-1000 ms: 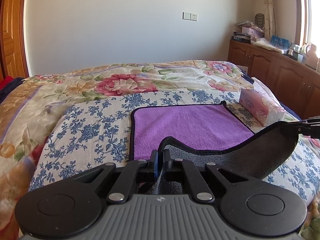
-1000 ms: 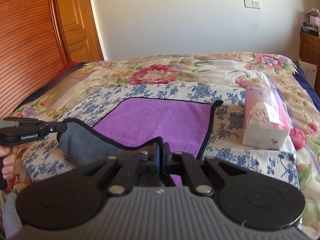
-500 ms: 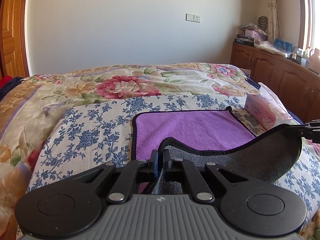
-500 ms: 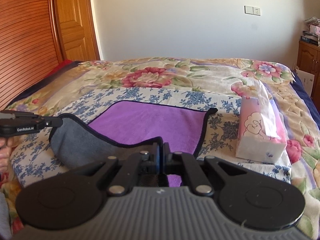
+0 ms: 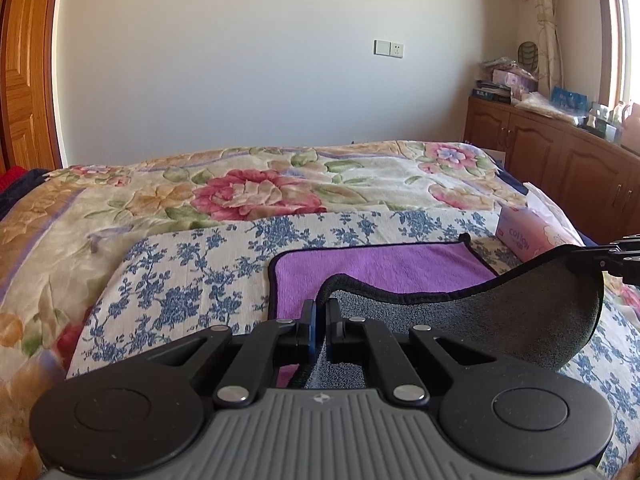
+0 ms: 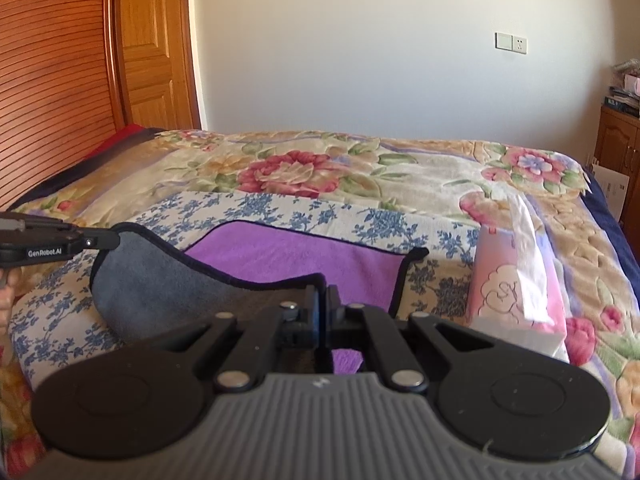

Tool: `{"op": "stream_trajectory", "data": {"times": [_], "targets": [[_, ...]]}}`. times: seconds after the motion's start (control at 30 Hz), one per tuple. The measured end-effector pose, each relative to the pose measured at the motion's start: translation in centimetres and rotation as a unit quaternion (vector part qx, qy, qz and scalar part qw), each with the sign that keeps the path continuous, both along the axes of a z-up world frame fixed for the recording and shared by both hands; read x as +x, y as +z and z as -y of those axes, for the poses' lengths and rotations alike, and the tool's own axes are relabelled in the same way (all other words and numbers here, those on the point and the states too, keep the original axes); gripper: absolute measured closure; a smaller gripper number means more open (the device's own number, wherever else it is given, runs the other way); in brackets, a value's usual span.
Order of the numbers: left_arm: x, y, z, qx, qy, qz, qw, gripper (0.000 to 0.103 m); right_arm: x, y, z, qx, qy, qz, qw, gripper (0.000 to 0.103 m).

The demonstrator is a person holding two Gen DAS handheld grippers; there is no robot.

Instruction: Fold towel

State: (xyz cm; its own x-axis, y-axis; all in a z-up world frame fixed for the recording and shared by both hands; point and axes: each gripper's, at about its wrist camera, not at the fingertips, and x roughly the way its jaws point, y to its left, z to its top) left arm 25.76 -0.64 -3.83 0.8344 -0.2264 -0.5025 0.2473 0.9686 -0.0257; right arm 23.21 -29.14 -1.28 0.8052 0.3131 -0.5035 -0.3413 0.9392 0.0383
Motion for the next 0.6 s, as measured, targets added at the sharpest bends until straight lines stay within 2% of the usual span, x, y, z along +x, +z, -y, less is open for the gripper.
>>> {"op": "stream_trajectory", "data": {"times": [0.6], "targets": [[2.5, 0.9, 0.7, -0.003, -0.003, 0.004, 1.0, 0.098, 2.6, -0.3, 0.0, -0.022, 0.011, 0.018, 1.0, 0.099]]}}
